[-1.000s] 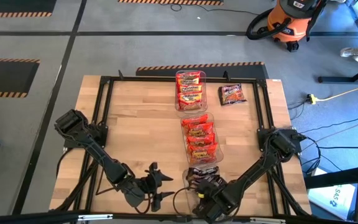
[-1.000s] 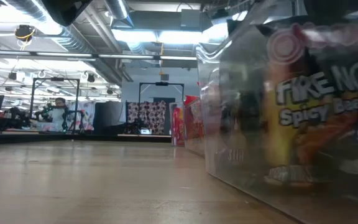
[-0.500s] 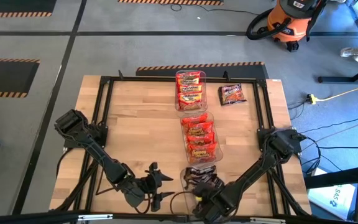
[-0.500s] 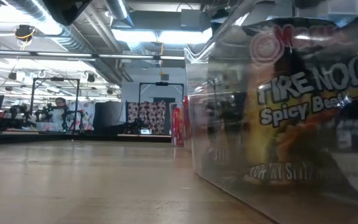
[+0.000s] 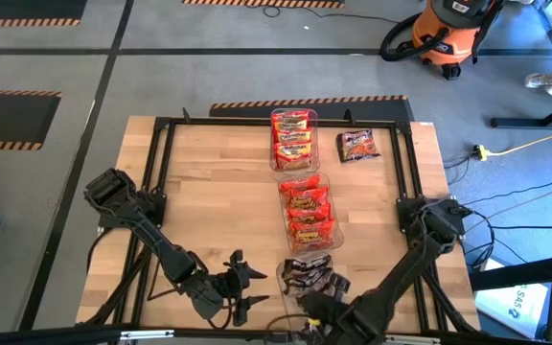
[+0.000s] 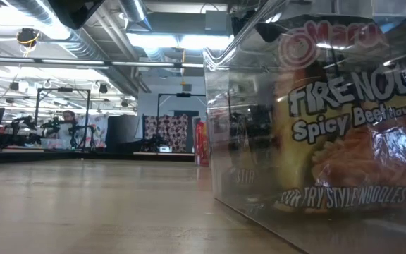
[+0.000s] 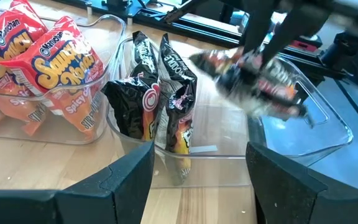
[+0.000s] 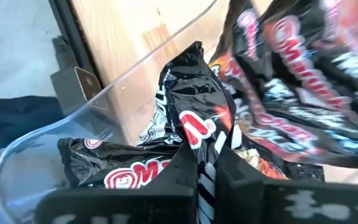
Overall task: Sort Maruchan noodles
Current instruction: Put the orange noodle pack into the middle transparent bin
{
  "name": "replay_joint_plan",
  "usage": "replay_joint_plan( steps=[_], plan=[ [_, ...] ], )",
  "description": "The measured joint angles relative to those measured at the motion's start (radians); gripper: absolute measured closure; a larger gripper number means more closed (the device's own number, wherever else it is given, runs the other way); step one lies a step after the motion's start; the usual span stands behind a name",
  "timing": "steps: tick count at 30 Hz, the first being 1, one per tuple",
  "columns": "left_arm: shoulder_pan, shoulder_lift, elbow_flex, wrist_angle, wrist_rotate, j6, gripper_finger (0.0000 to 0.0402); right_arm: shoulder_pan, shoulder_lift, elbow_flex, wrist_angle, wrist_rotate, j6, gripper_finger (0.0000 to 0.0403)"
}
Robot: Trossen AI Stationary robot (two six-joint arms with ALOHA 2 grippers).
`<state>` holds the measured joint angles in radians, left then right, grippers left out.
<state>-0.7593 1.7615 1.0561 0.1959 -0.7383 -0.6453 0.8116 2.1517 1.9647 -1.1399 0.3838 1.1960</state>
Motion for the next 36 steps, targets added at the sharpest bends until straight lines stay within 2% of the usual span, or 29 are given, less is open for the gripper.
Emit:
replay_joint_plan(
  steps=[6, 13, 16, 20, 24, 28, 32, 36],
  plan=[
    [0.006, 0.0, 0.0, 0.002, 0.0, -0.002, 0.0154, 0.044, -0.004, 0.072, -0.111, 0.091, 0.006, 0.0402],
    [0.006, 0.0, 0.0, 0.048, 0.0, -0.001, 0.0154, 0.072, -0.081, 0.041, -0.155, 0.168, 0.028, 0.0402],
    [0.007, 0.0, 0.0, 0.059, -0.007, 0.001, 0.0154, 0.074, -0.157, -0.001, -0.177, 0.22, 0.028, 0.0402],
    [0.014, 0.0, 0.0, 0.062, -0.011, 0.001, 0.0154, 0.072, -0.286, -0.119, -0.121, 0.261, -0.009, 0.0402],
    [0.018, 0.0, 0.0, 0.062, -0.011, 0.001, 0.0154, 0.071, -0.445, -0.324, 0.135, 0.232, -0.195, 0.0403],
    [0.02, 0.0, 0.0, 0.062, -0.011, 0.002, 0.0154, 0.051, -0.599, -0.576, 0.532, 0.123, -0.44, 0.0403],
    [0.024, 0.0, 0.0, 0.062, -0.011, 0.025, 0.0154, 0.006, -0.715, -0.813, 0.971, -0.073, -0.685, 0.0403],
    [0.03, 0.0, 0.0, 0.062, -0.012, 0.037, 0.0154, -0.056, -0.756, -0.977, 1.325, -0.342, -0.797, 0.0403]
  ],
)
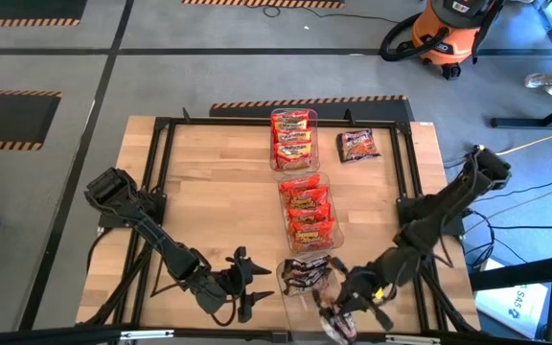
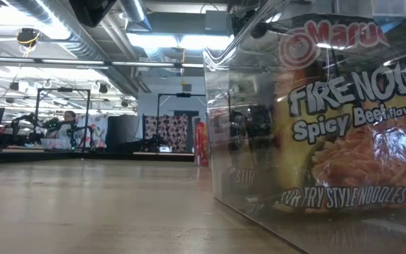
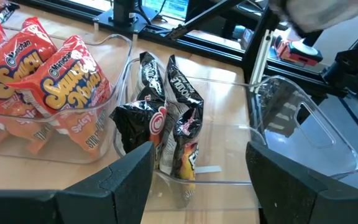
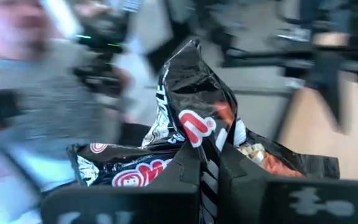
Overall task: Sort Maruchan noodles
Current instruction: Put the orange noodle pack into the middle transparent bin
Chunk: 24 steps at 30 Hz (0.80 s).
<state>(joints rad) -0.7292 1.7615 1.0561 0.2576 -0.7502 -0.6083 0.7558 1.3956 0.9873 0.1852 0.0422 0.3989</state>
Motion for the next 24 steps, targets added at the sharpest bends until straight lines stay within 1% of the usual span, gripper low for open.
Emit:
replay_joint_plan(
  steps=[3, 5, 6, 8, 11, 12, 15, 17, 19, 21, 24],
  plan=[
    [0.003, 0.0, 0.0, 0.0, 0.0, 0.017, 0.0154, -0.043, 0.0, -0.067, 0.163, -0.173, -0.026, 0.0403],
    [0.003, 0.0, 0.0, 0.0, 0.0, 0.019, 0.0154, -0.065, 0.0, -0.086, 0.231, -0.263, -0.037, 0.0403],
    [0.005, 0.0, 0.0, 0.0, 0.0, 0.02, 0.0154, -0.075, 0.0, -0.088, 0.244, -0.291, -0.04, 0.0403],
    [0.008, 0.0, 0.0, 0.0, 0.0, 0.037, 0.0154, -0.093, 0.0, -0.089, 0.244, -0.313, -0.044, 0.0403],
    [0.017, 0.0, 0.0, 0.0, 0.0, 0.06, 0.0154, -0.13, 0.0, -0.089, 0.209, -0.313, -0.035, 0.0403],
    [0.022, 0.0, 0.0, -0.001, 0.001, 0.065, 0.0154, -0.146, -0.001, -0.089, 0.175, -0.293, -0.027, 0.0403],
    [0.041, 0.0, 0.0, -0.001, 0.0, 0.077, 0.0154, -0.198, -0.003, -0.09, 0.029, -0.177, 0.013, 0.0403],
    [0.06, 0.0, 0.0, -0.001, -0.001, 0.093, 0.0154, -0.23, -0.018, -0.09, -0.069, -0.073, 0.025, 0.0403],
    [0.081, 0.0, 0.0, -0.001, -0.029, 0.106, 0.0154, -0.261, -0.042, -0.09, -0.142, 0.029, 0.038, 0.0403],
    [0.103, 0.0, 0.0, -0.002, -0.06, 0.106, 0.0154, -0.287, -0.08, -0.09, -0.195, 0.116, 0.028, 0.0403],
    [0.133, 0.0, 0.0, -0.002, -0.091, 0.137, 0.0153, -0.315, -0.159, -0.09, -0.228, 0.25, -0.006, 0.0403]
  ],
)
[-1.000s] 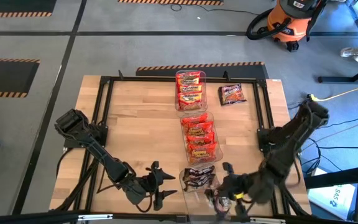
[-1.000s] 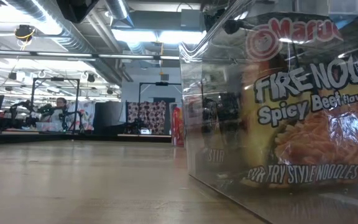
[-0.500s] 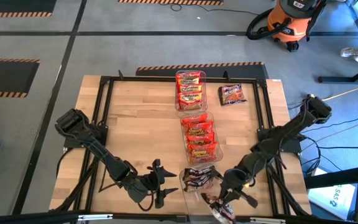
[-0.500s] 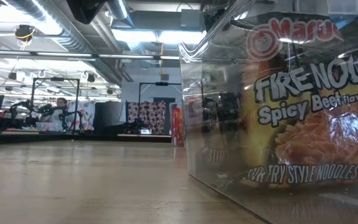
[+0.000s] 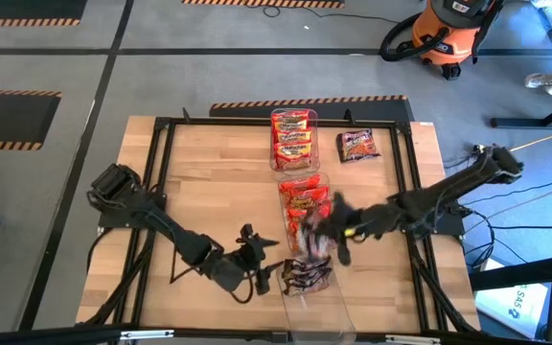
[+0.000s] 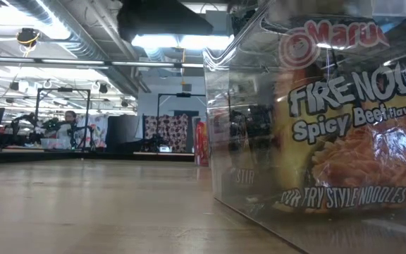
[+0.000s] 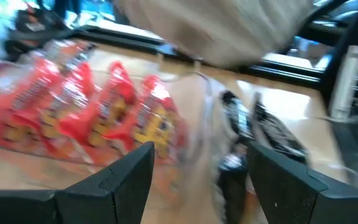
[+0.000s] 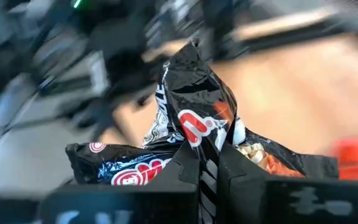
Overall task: Sort Maruchan noodles
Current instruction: Put the orange noodle pack into the middle transparent bin
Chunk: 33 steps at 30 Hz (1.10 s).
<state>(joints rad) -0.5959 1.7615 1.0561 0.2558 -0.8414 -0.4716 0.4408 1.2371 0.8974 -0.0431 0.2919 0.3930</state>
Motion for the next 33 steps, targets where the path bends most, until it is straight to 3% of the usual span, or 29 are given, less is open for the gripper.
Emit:
replay_joint_plan(
  steps=[5, 8, 14, 19, 23, 27, 33],
  plan=[
    [0.039, -0.001, 0.005, -0.002, -0.039, 0.073, 0.0136, -0.003, -0.135, -0.01, -0.065, 0.26, -0.036, 0.0403],
    [0.071, -0.001, 0.026, -0.002, -0.051, 0.133, 0.012, -0.003, -0.195, -0.081, -0.003, 0.323, -0.035, 0.0403],
    [0.14, -0.002, 0.074, 0.001, -0.045, 0.193, 0.0095, -0.003, -0.222, -0.317, 0.442, 0.431, -0.055, 0.0403],
    [0.191, -0.002, 0.079, 0.021, -0.045, 0.189, 0.0096, -0.003, -0.161, -0.463, 0.877, 0.551, -0.13, 0.0403],
    [0.224, -0.002, 0.079, 0.091, -0.001, 0.193, 0.0095, -0.003, -0.084, -0.487, 1.063, 0.607, -0.215, 0.0403],
    [0.249, -0.002, 0.08, 0.13, 0.048, 0.194, 0.0094, -0.003, -0.025, -0.486, 1.175, 0.594, -0.248, 0.0403],
    [0.258, -0.002, 0.08, 0.177, 0.047, 0.21, 0.0096, -0.003, 0.021, -0.486, 1.234, 0.582, -0.268, 0.0403]
  ],
)
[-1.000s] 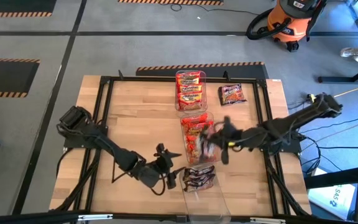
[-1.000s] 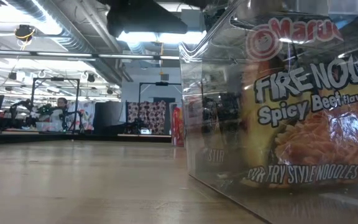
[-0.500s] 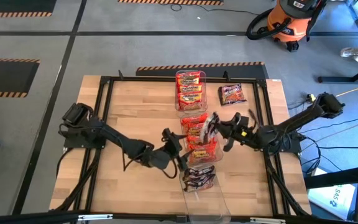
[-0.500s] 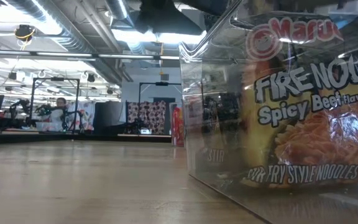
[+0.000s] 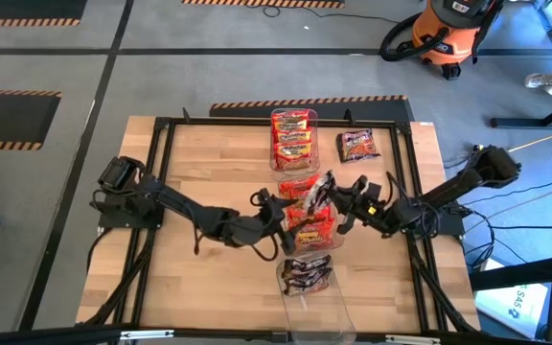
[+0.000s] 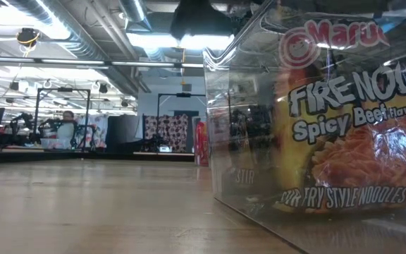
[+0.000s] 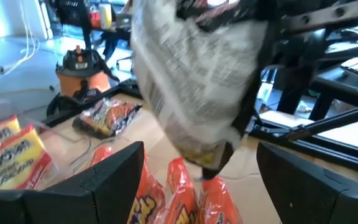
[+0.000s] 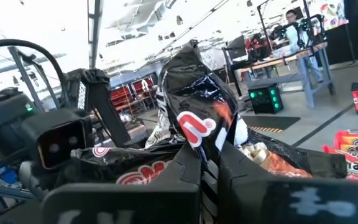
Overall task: Sort Maruchan noodles
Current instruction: Put the orange noodle pack into the middle transparent bin
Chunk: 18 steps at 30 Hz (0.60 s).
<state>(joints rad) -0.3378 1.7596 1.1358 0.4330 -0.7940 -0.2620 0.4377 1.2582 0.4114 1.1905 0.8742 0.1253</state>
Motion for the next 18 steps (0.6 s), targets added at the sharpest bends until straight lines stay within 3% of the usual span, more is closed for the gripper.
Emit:
replay_joint_plan(
  steps=[18],
  plan=[
    [0.038, -0.001, 0.0, 0.116, 0.002, 0.115, 0.0094, 0.0, 0.132, 0.11, 0.039, -0.045, -0.003, 0.0403]
  ],
)
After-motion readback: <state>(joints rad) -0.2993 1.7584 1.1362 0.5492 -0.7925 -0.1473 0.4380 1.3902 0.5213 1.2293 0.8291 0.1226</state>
